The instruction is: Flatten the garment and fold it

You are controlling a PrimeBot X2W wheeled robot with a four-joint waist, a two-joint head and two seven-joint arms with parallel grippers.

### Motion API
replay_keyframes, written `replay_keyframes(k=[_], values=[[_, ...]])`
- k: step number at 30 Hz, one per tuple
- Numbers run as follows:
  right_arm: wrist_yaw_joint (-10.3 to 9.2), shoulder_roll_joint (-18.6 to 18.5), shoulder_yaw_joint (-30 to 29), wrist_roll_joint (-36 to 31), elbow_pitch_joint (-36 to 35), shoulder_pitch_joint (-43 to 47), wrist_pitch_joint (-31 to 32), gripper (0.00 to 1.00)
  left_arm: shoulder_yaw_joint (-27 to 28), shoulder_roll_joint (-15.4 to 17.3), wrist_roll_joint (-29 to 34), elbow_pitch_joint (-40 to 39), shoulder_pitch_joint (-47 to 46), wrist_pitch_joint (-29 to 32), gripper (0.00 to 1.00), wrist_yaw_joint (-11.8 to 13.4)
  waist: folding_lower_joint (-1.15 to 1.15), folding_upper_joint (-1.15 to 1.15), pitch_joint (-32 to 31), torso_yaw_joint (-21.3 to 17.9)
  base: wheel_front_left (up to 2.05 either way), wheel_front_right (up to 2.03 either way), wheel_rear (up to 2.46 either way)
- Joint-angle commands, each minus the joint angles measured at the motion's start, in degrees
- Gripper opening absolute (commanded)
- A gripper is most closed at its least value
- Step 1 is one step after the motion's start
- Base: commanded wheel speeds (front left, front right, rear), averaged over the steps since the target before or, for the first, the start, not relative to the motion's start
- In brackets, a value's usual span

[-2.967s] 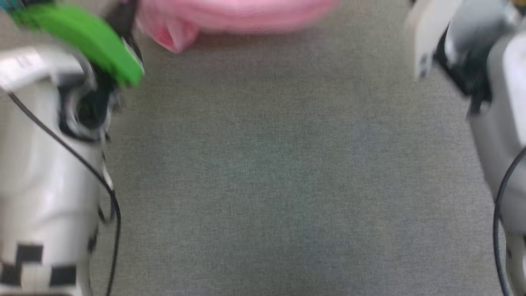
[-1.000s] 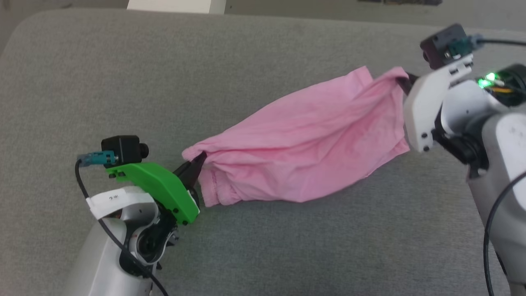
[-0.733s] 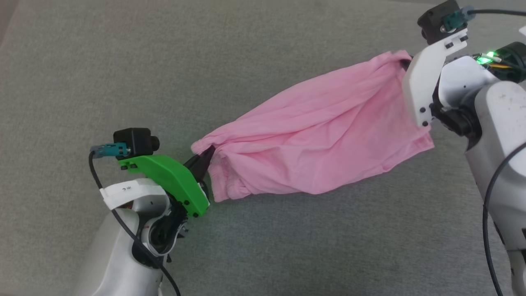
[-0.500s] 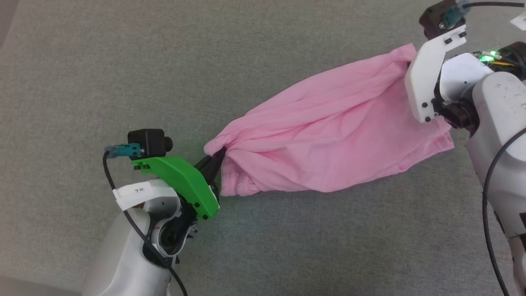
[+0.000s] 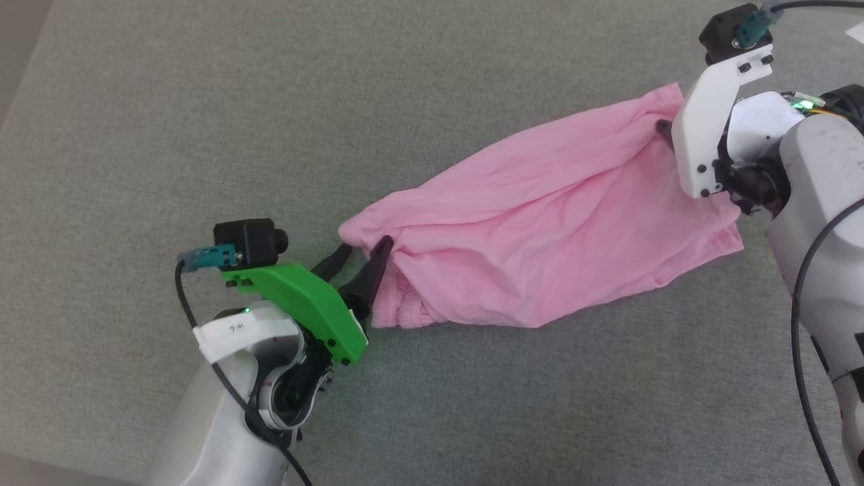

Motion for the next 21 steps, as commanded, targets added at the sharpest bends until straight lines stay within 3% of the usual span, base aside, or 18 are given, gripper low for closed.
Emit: replay_keyframes(k=[1,10,17,21], values=[[-0.09,0.27,0.16,0.81,-0.14,1.14,-1.52,1.00,0.28,-0.17,0.70,-0.28,1.09,-1.61,1.00,-0.33,-0.01,0.00,-2.05,-0.45,0.00,0.00,0.00],[-0.09,-1.04,0.74,7.40,-5.25,8.57,-11.84,1.00,3.13,0.33,5.24,-2.22,7.24,-15.03,1.00,0.19,-0.01,0.00,-8.99,-1.47,0.00,0.00,0.00],[-0.09,-0.31,-5.08,8.95,-8.73,15.98,-20.94,1.00,4.55,0.77,13.45,0.06,8.45,-31.41,1.00,-0.25,-0.01,0.00,-11.45,-1.42,0.00,0.00,0.00],[-0.09,1.55,-8.51,8.11,-8.98,18.27,-24.16,1.00,5.56,0.63,18.70,2.33,7.54,-33.53,1.00,-1.76,-0.01,0.00,-11.55,-1.61,0.00,0.00,0.00]])
